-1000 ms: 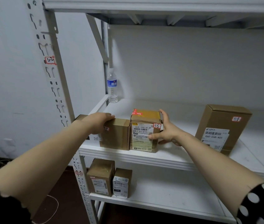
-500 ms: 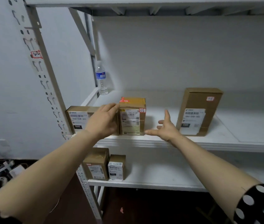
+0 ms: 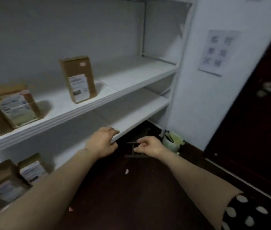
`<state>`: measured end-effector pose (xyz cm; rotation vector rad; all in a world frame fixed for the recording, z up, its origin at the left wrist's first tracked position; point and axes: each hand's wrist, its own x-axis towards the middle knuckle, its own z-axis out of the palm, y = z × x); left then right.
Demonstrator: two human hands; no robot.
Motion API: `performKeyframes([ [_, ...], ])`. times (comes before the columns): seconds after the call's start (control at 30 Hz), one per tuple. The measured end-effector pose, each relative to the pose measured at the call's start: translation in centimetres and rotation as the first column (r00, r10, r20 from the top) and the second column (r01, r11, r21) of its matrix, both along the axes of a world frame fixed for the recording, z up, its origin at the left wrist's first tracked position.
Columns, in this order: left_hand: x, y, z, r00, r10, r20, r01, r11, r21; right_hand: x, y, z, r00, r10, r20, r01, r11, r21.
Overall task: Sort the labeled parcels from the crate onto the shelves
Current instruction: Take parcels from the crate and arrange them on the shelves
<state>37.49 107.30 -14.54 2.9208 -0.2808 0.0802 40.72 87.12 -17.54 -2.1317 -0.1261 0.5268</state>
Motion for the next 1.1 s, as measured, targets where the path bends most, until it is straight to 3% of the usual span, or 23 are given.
performKeyframes([
  [0.13, 0.2, -13.2, -0.3, 0.965, -0.261, -0.023, 0.261, 0.965, -0.004, -5.9, -13.5, -0.2, 0.965, -0.259, -0.048, 0.258, 0.966, -0.029],
  [0.37, -4.0, -41.9, -0.1, 0.778, -0.628, -0.008, 0.628, 0.778, -0.011, -18.8, -38.5, -0.2, 0.761, -0.648, -0.027, 0.648, 0.761, -0.023],
  [0.63, -17.5, -74.3, -4.0, 0.446, -0.884, -0.139, 0.885, 0.458, -0.075, -39.5, -66.0, -2.0, 0.319, -0.945, 0.074, 0.945, 0.311, -0.104],
  [0.77, -21.9, -85.5, -4.5, 0.313, -0.933, -0.177, 0.943, 0.327, -0.055, -45.9, -74.5, -2.0, 0.091, -0.988, 0.126, 0.995, 0.085, -0.049],
  [0.93, -23.5, -97.8, -4.4, 0.263, -0.946, -0.189, 0.934, 0.299, -0.193, -48.6, -83.3, -1.1, -0.265, -0.923, 0.280, 0.961, -0.231, 0.150],
  [1.1, -22.6, -111.5, -3.7, 0.259, -0.959, -0.113, 0.891, 0.283, -0.355, -48.8, -93.8, 0.8, -0.447, -0.807, 0.385, 0.894, -0.416, 0.166],
])
